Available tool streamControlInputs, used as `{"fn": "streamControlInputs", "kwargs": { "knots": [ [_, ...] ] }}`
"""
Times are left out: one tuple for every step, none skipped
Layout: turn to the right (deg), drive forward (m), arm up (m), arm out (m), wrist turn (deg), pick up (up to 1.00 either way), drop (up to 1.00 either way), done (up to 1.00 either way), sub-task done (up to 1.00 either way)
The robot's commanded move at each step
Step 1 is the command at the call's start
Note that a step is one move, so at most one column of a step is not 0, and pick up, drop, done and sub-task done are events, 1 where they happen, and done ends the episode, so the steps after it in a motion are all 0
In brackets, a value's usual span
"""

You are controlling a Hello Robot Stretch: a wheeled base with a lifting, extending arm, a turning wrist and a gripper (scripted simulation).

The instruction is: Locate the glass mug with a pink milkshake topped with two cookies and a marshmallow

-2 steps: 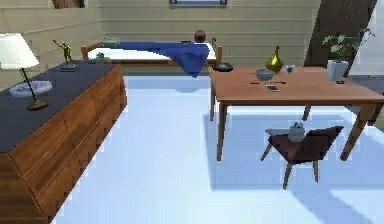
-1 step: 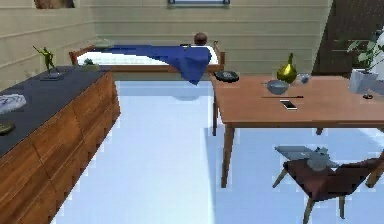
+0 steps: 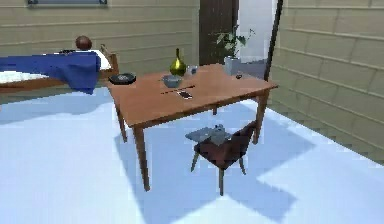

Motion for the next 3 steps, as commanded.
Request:
{"fn": "streamControlInputs", "kwargs": {
  "knots": [
    [0.0, 0.55, 0.00, 0.00, 0.0, 0.00, 0.00, 0.00, 0.00],
    [12.0, 0.00, 0.00, 0.00, 0.0, 0.00, 0.00, 0.00, 0.00],
    [0.0, 0.00, 0.00, 0.00, 0.0, 0.00, 0.00, 1.00, 0.00]
  ]
}}
